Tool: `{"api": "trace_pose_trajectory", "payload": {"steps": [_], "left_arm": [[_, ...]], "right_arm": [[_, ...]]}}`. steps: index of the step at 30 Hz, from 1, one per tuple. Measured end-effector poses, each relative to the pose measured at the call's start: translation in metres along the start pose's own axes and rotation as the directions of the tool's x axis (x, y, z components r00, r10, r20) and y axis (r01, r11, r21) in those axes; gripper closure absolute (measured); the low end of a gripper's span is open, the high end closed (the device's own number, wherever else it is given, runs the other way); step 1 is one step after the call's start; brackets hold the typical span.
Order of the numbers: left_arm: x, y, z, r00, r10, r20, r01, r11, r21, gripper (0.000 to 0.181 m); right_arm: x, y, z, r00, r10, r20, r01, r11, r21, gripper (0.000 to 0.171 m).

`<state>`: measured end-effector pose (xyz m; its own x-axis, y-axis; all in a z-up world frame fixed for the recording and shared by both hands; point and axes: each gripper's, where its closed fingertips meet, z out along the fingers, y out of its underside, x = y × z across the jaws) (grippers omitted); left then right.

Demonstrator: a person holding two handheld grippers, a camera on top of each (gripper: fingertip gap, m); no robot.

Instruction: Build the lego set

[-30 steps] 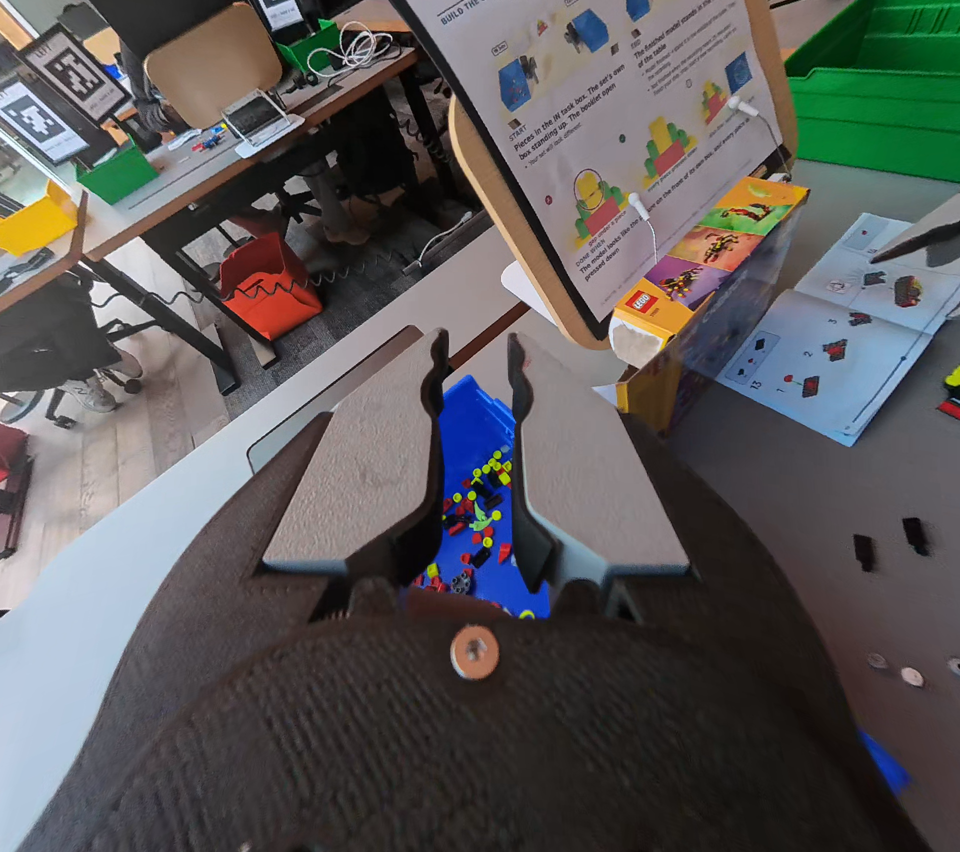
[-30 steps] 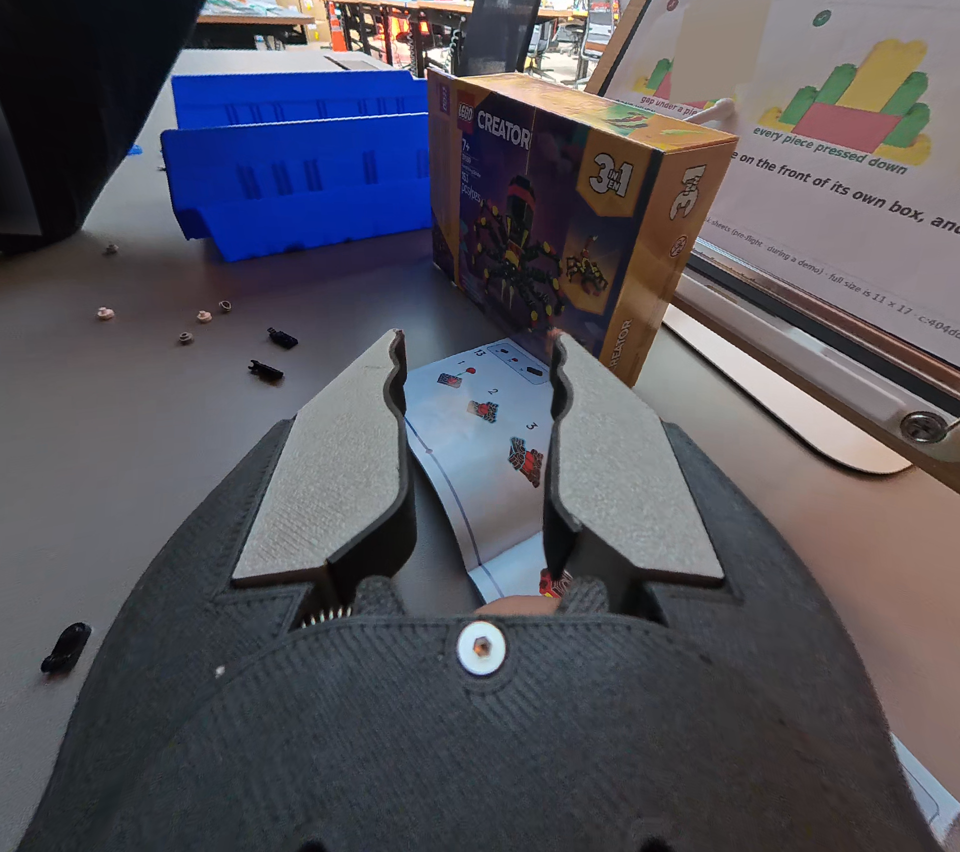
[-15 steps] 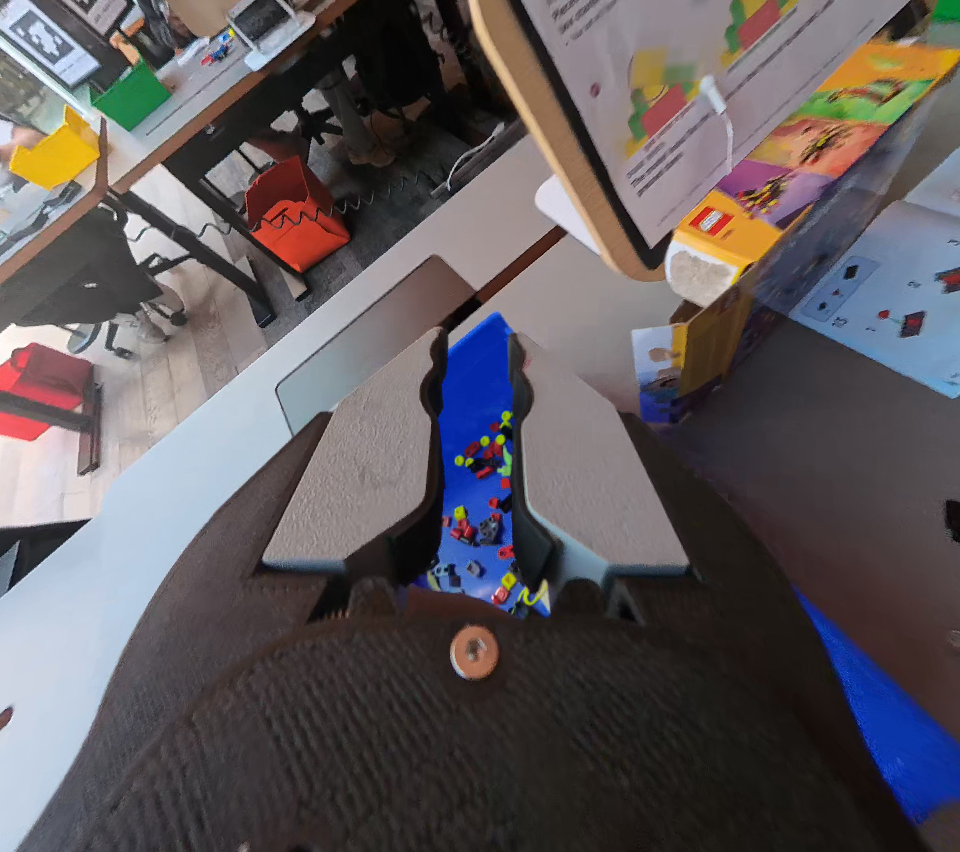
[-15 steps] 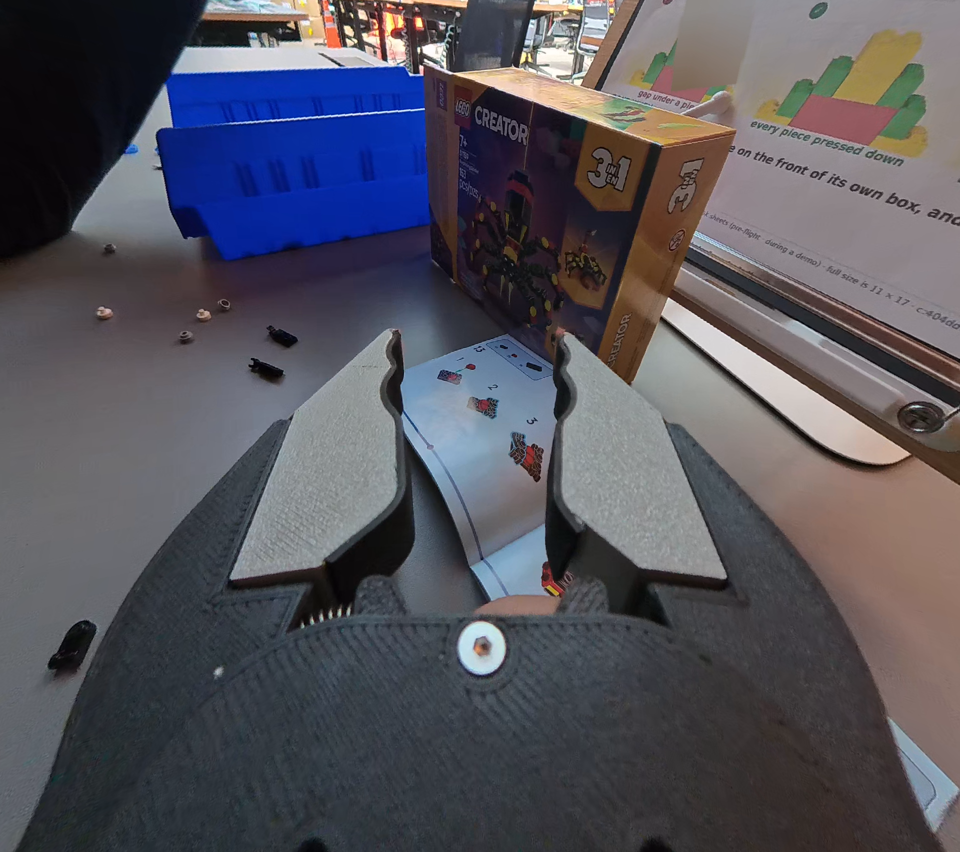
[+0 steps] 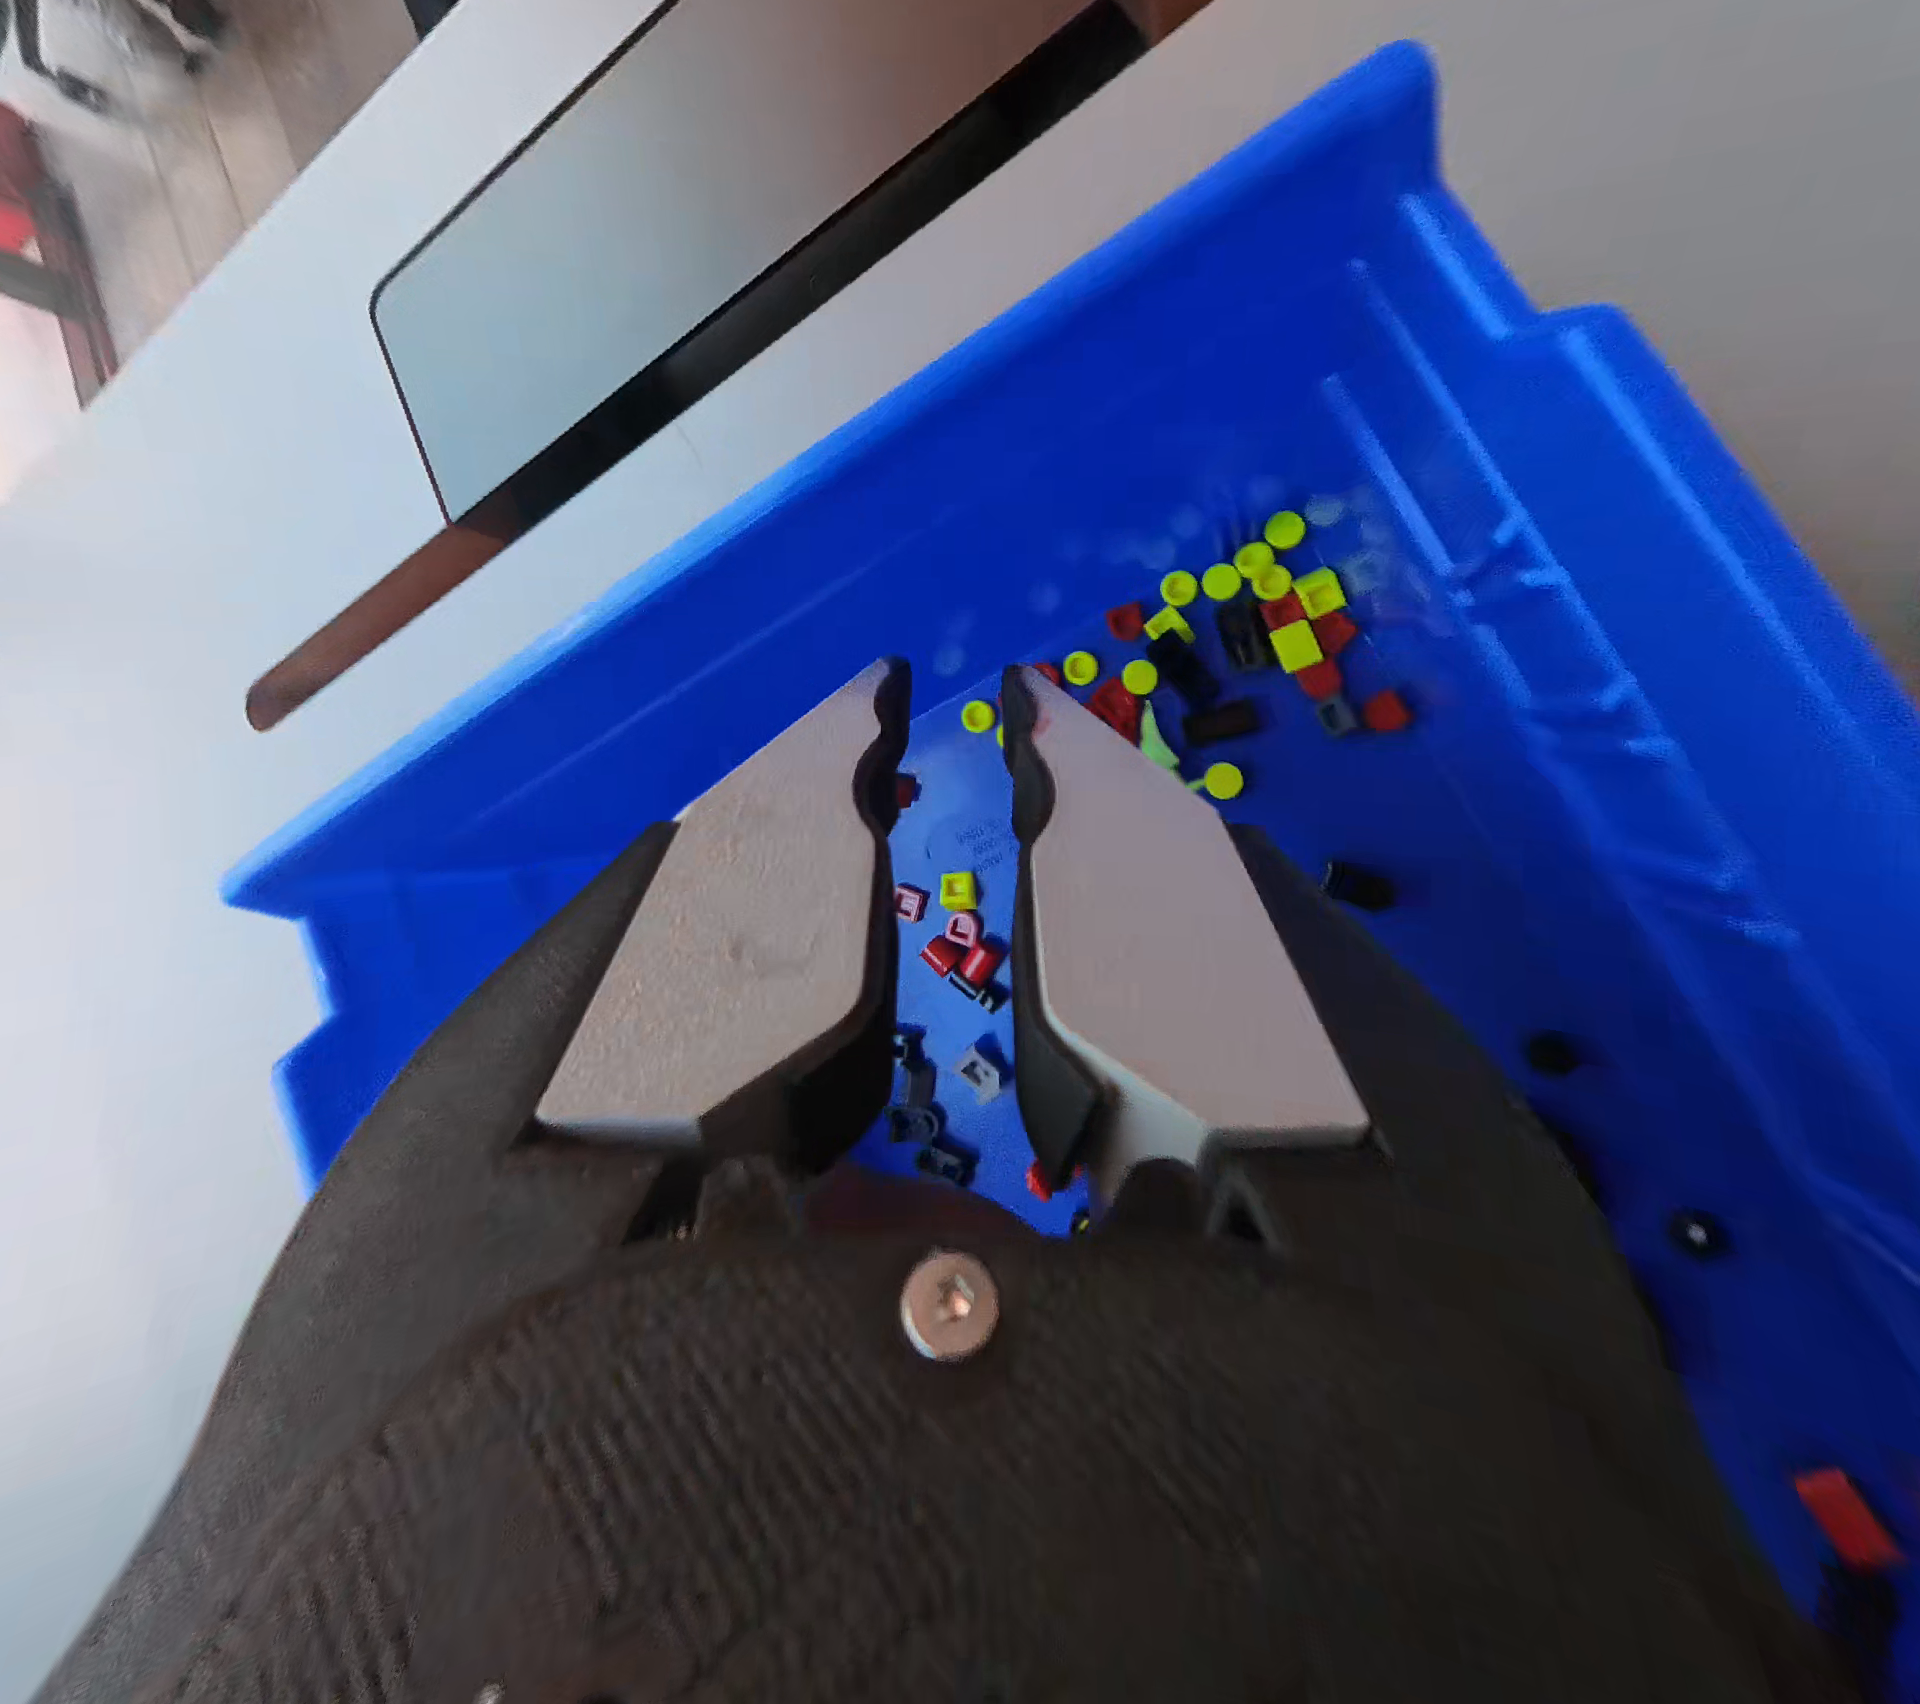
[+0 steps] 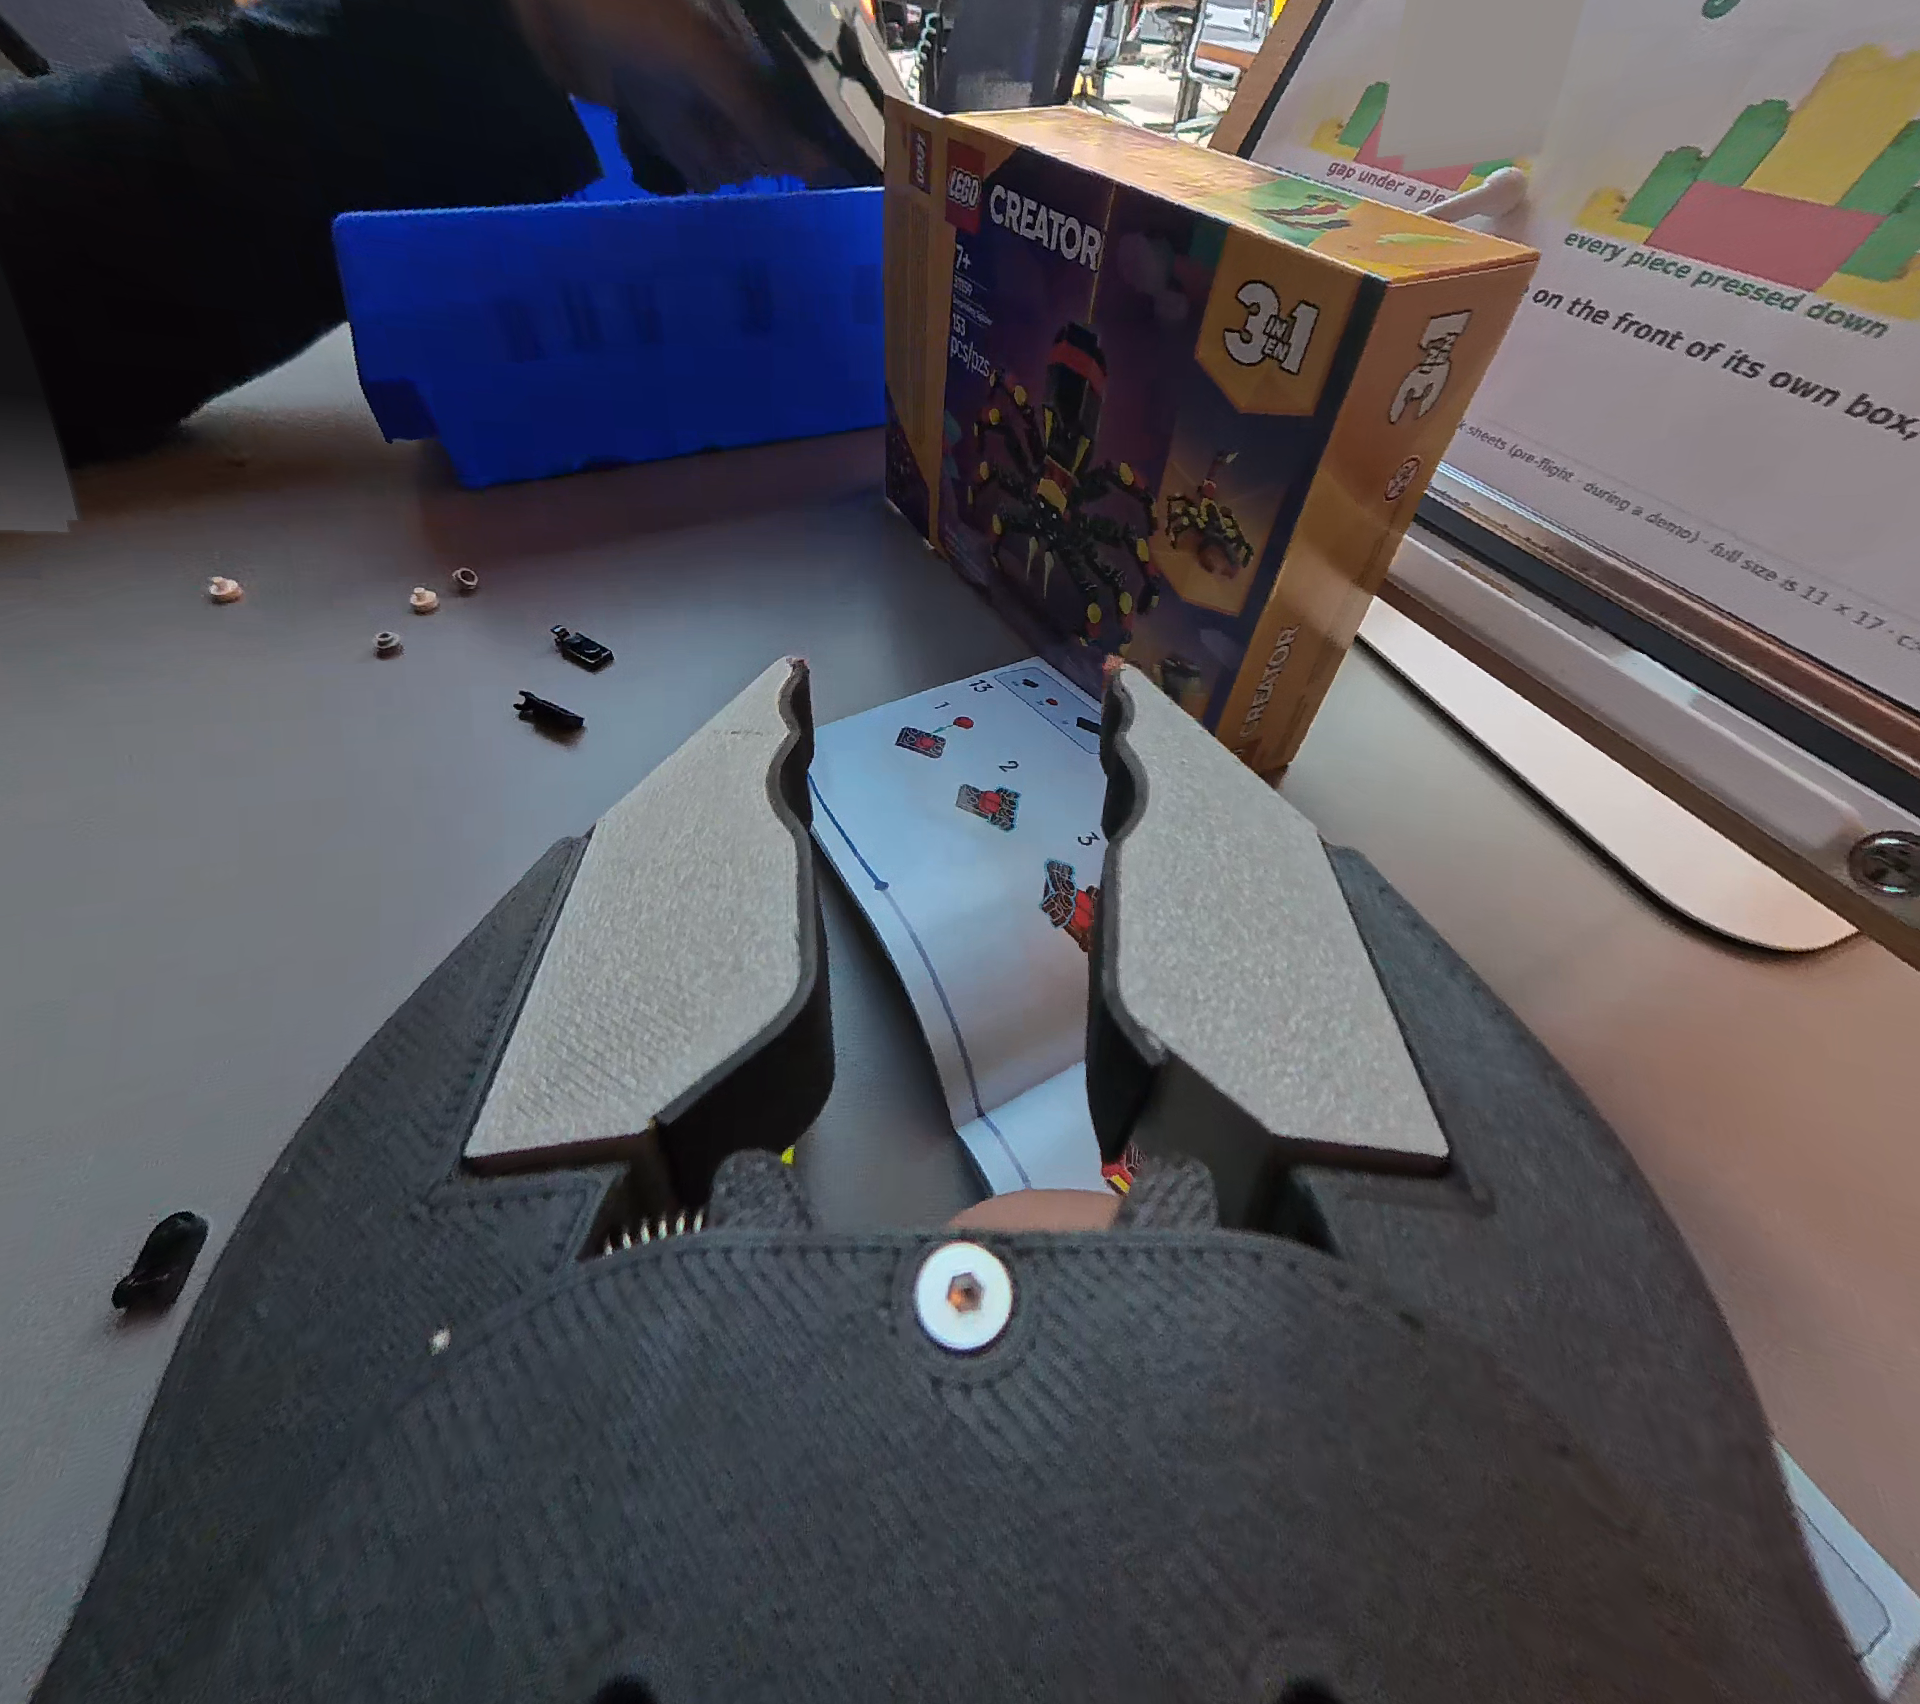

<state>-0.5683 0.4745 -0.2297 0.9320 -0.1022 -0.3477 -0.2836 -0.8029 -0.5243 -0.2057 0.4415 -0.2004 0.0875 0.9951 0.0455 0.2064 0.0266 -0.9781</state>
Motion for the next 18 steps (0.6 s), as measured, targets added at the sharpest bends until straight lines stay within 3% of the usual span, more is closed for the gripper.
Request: {"api": "trace_pose_trajectory", "payload": {"steps": [3,6,18], "left_arm": [[-0.003,0.008,0.014,0.996,-0.08,0.025,0.082,0.995,-0.05,0.175],[0.004,0.018,0.023,0.995,-0.101,0.001,0.101,0.989,-0.109,0.16],[0.01,0.029,0.026,0.989,-0.139,-0.056,0.128,0.977,-0.17,0.163]], "right_arm": [[-0.001,0.0,0.0,1.0,-0.001,0.008,0.001,1.0,-0.002,0.119],[-0.002,0.0,0.0,1.0,-0.002,0.012,0.002,1.0,-0.003,0.119],[-0.003,0.001,0.001,1.0,-0.009,0.01,0.009,1.0,-0.008,0.122]]}}
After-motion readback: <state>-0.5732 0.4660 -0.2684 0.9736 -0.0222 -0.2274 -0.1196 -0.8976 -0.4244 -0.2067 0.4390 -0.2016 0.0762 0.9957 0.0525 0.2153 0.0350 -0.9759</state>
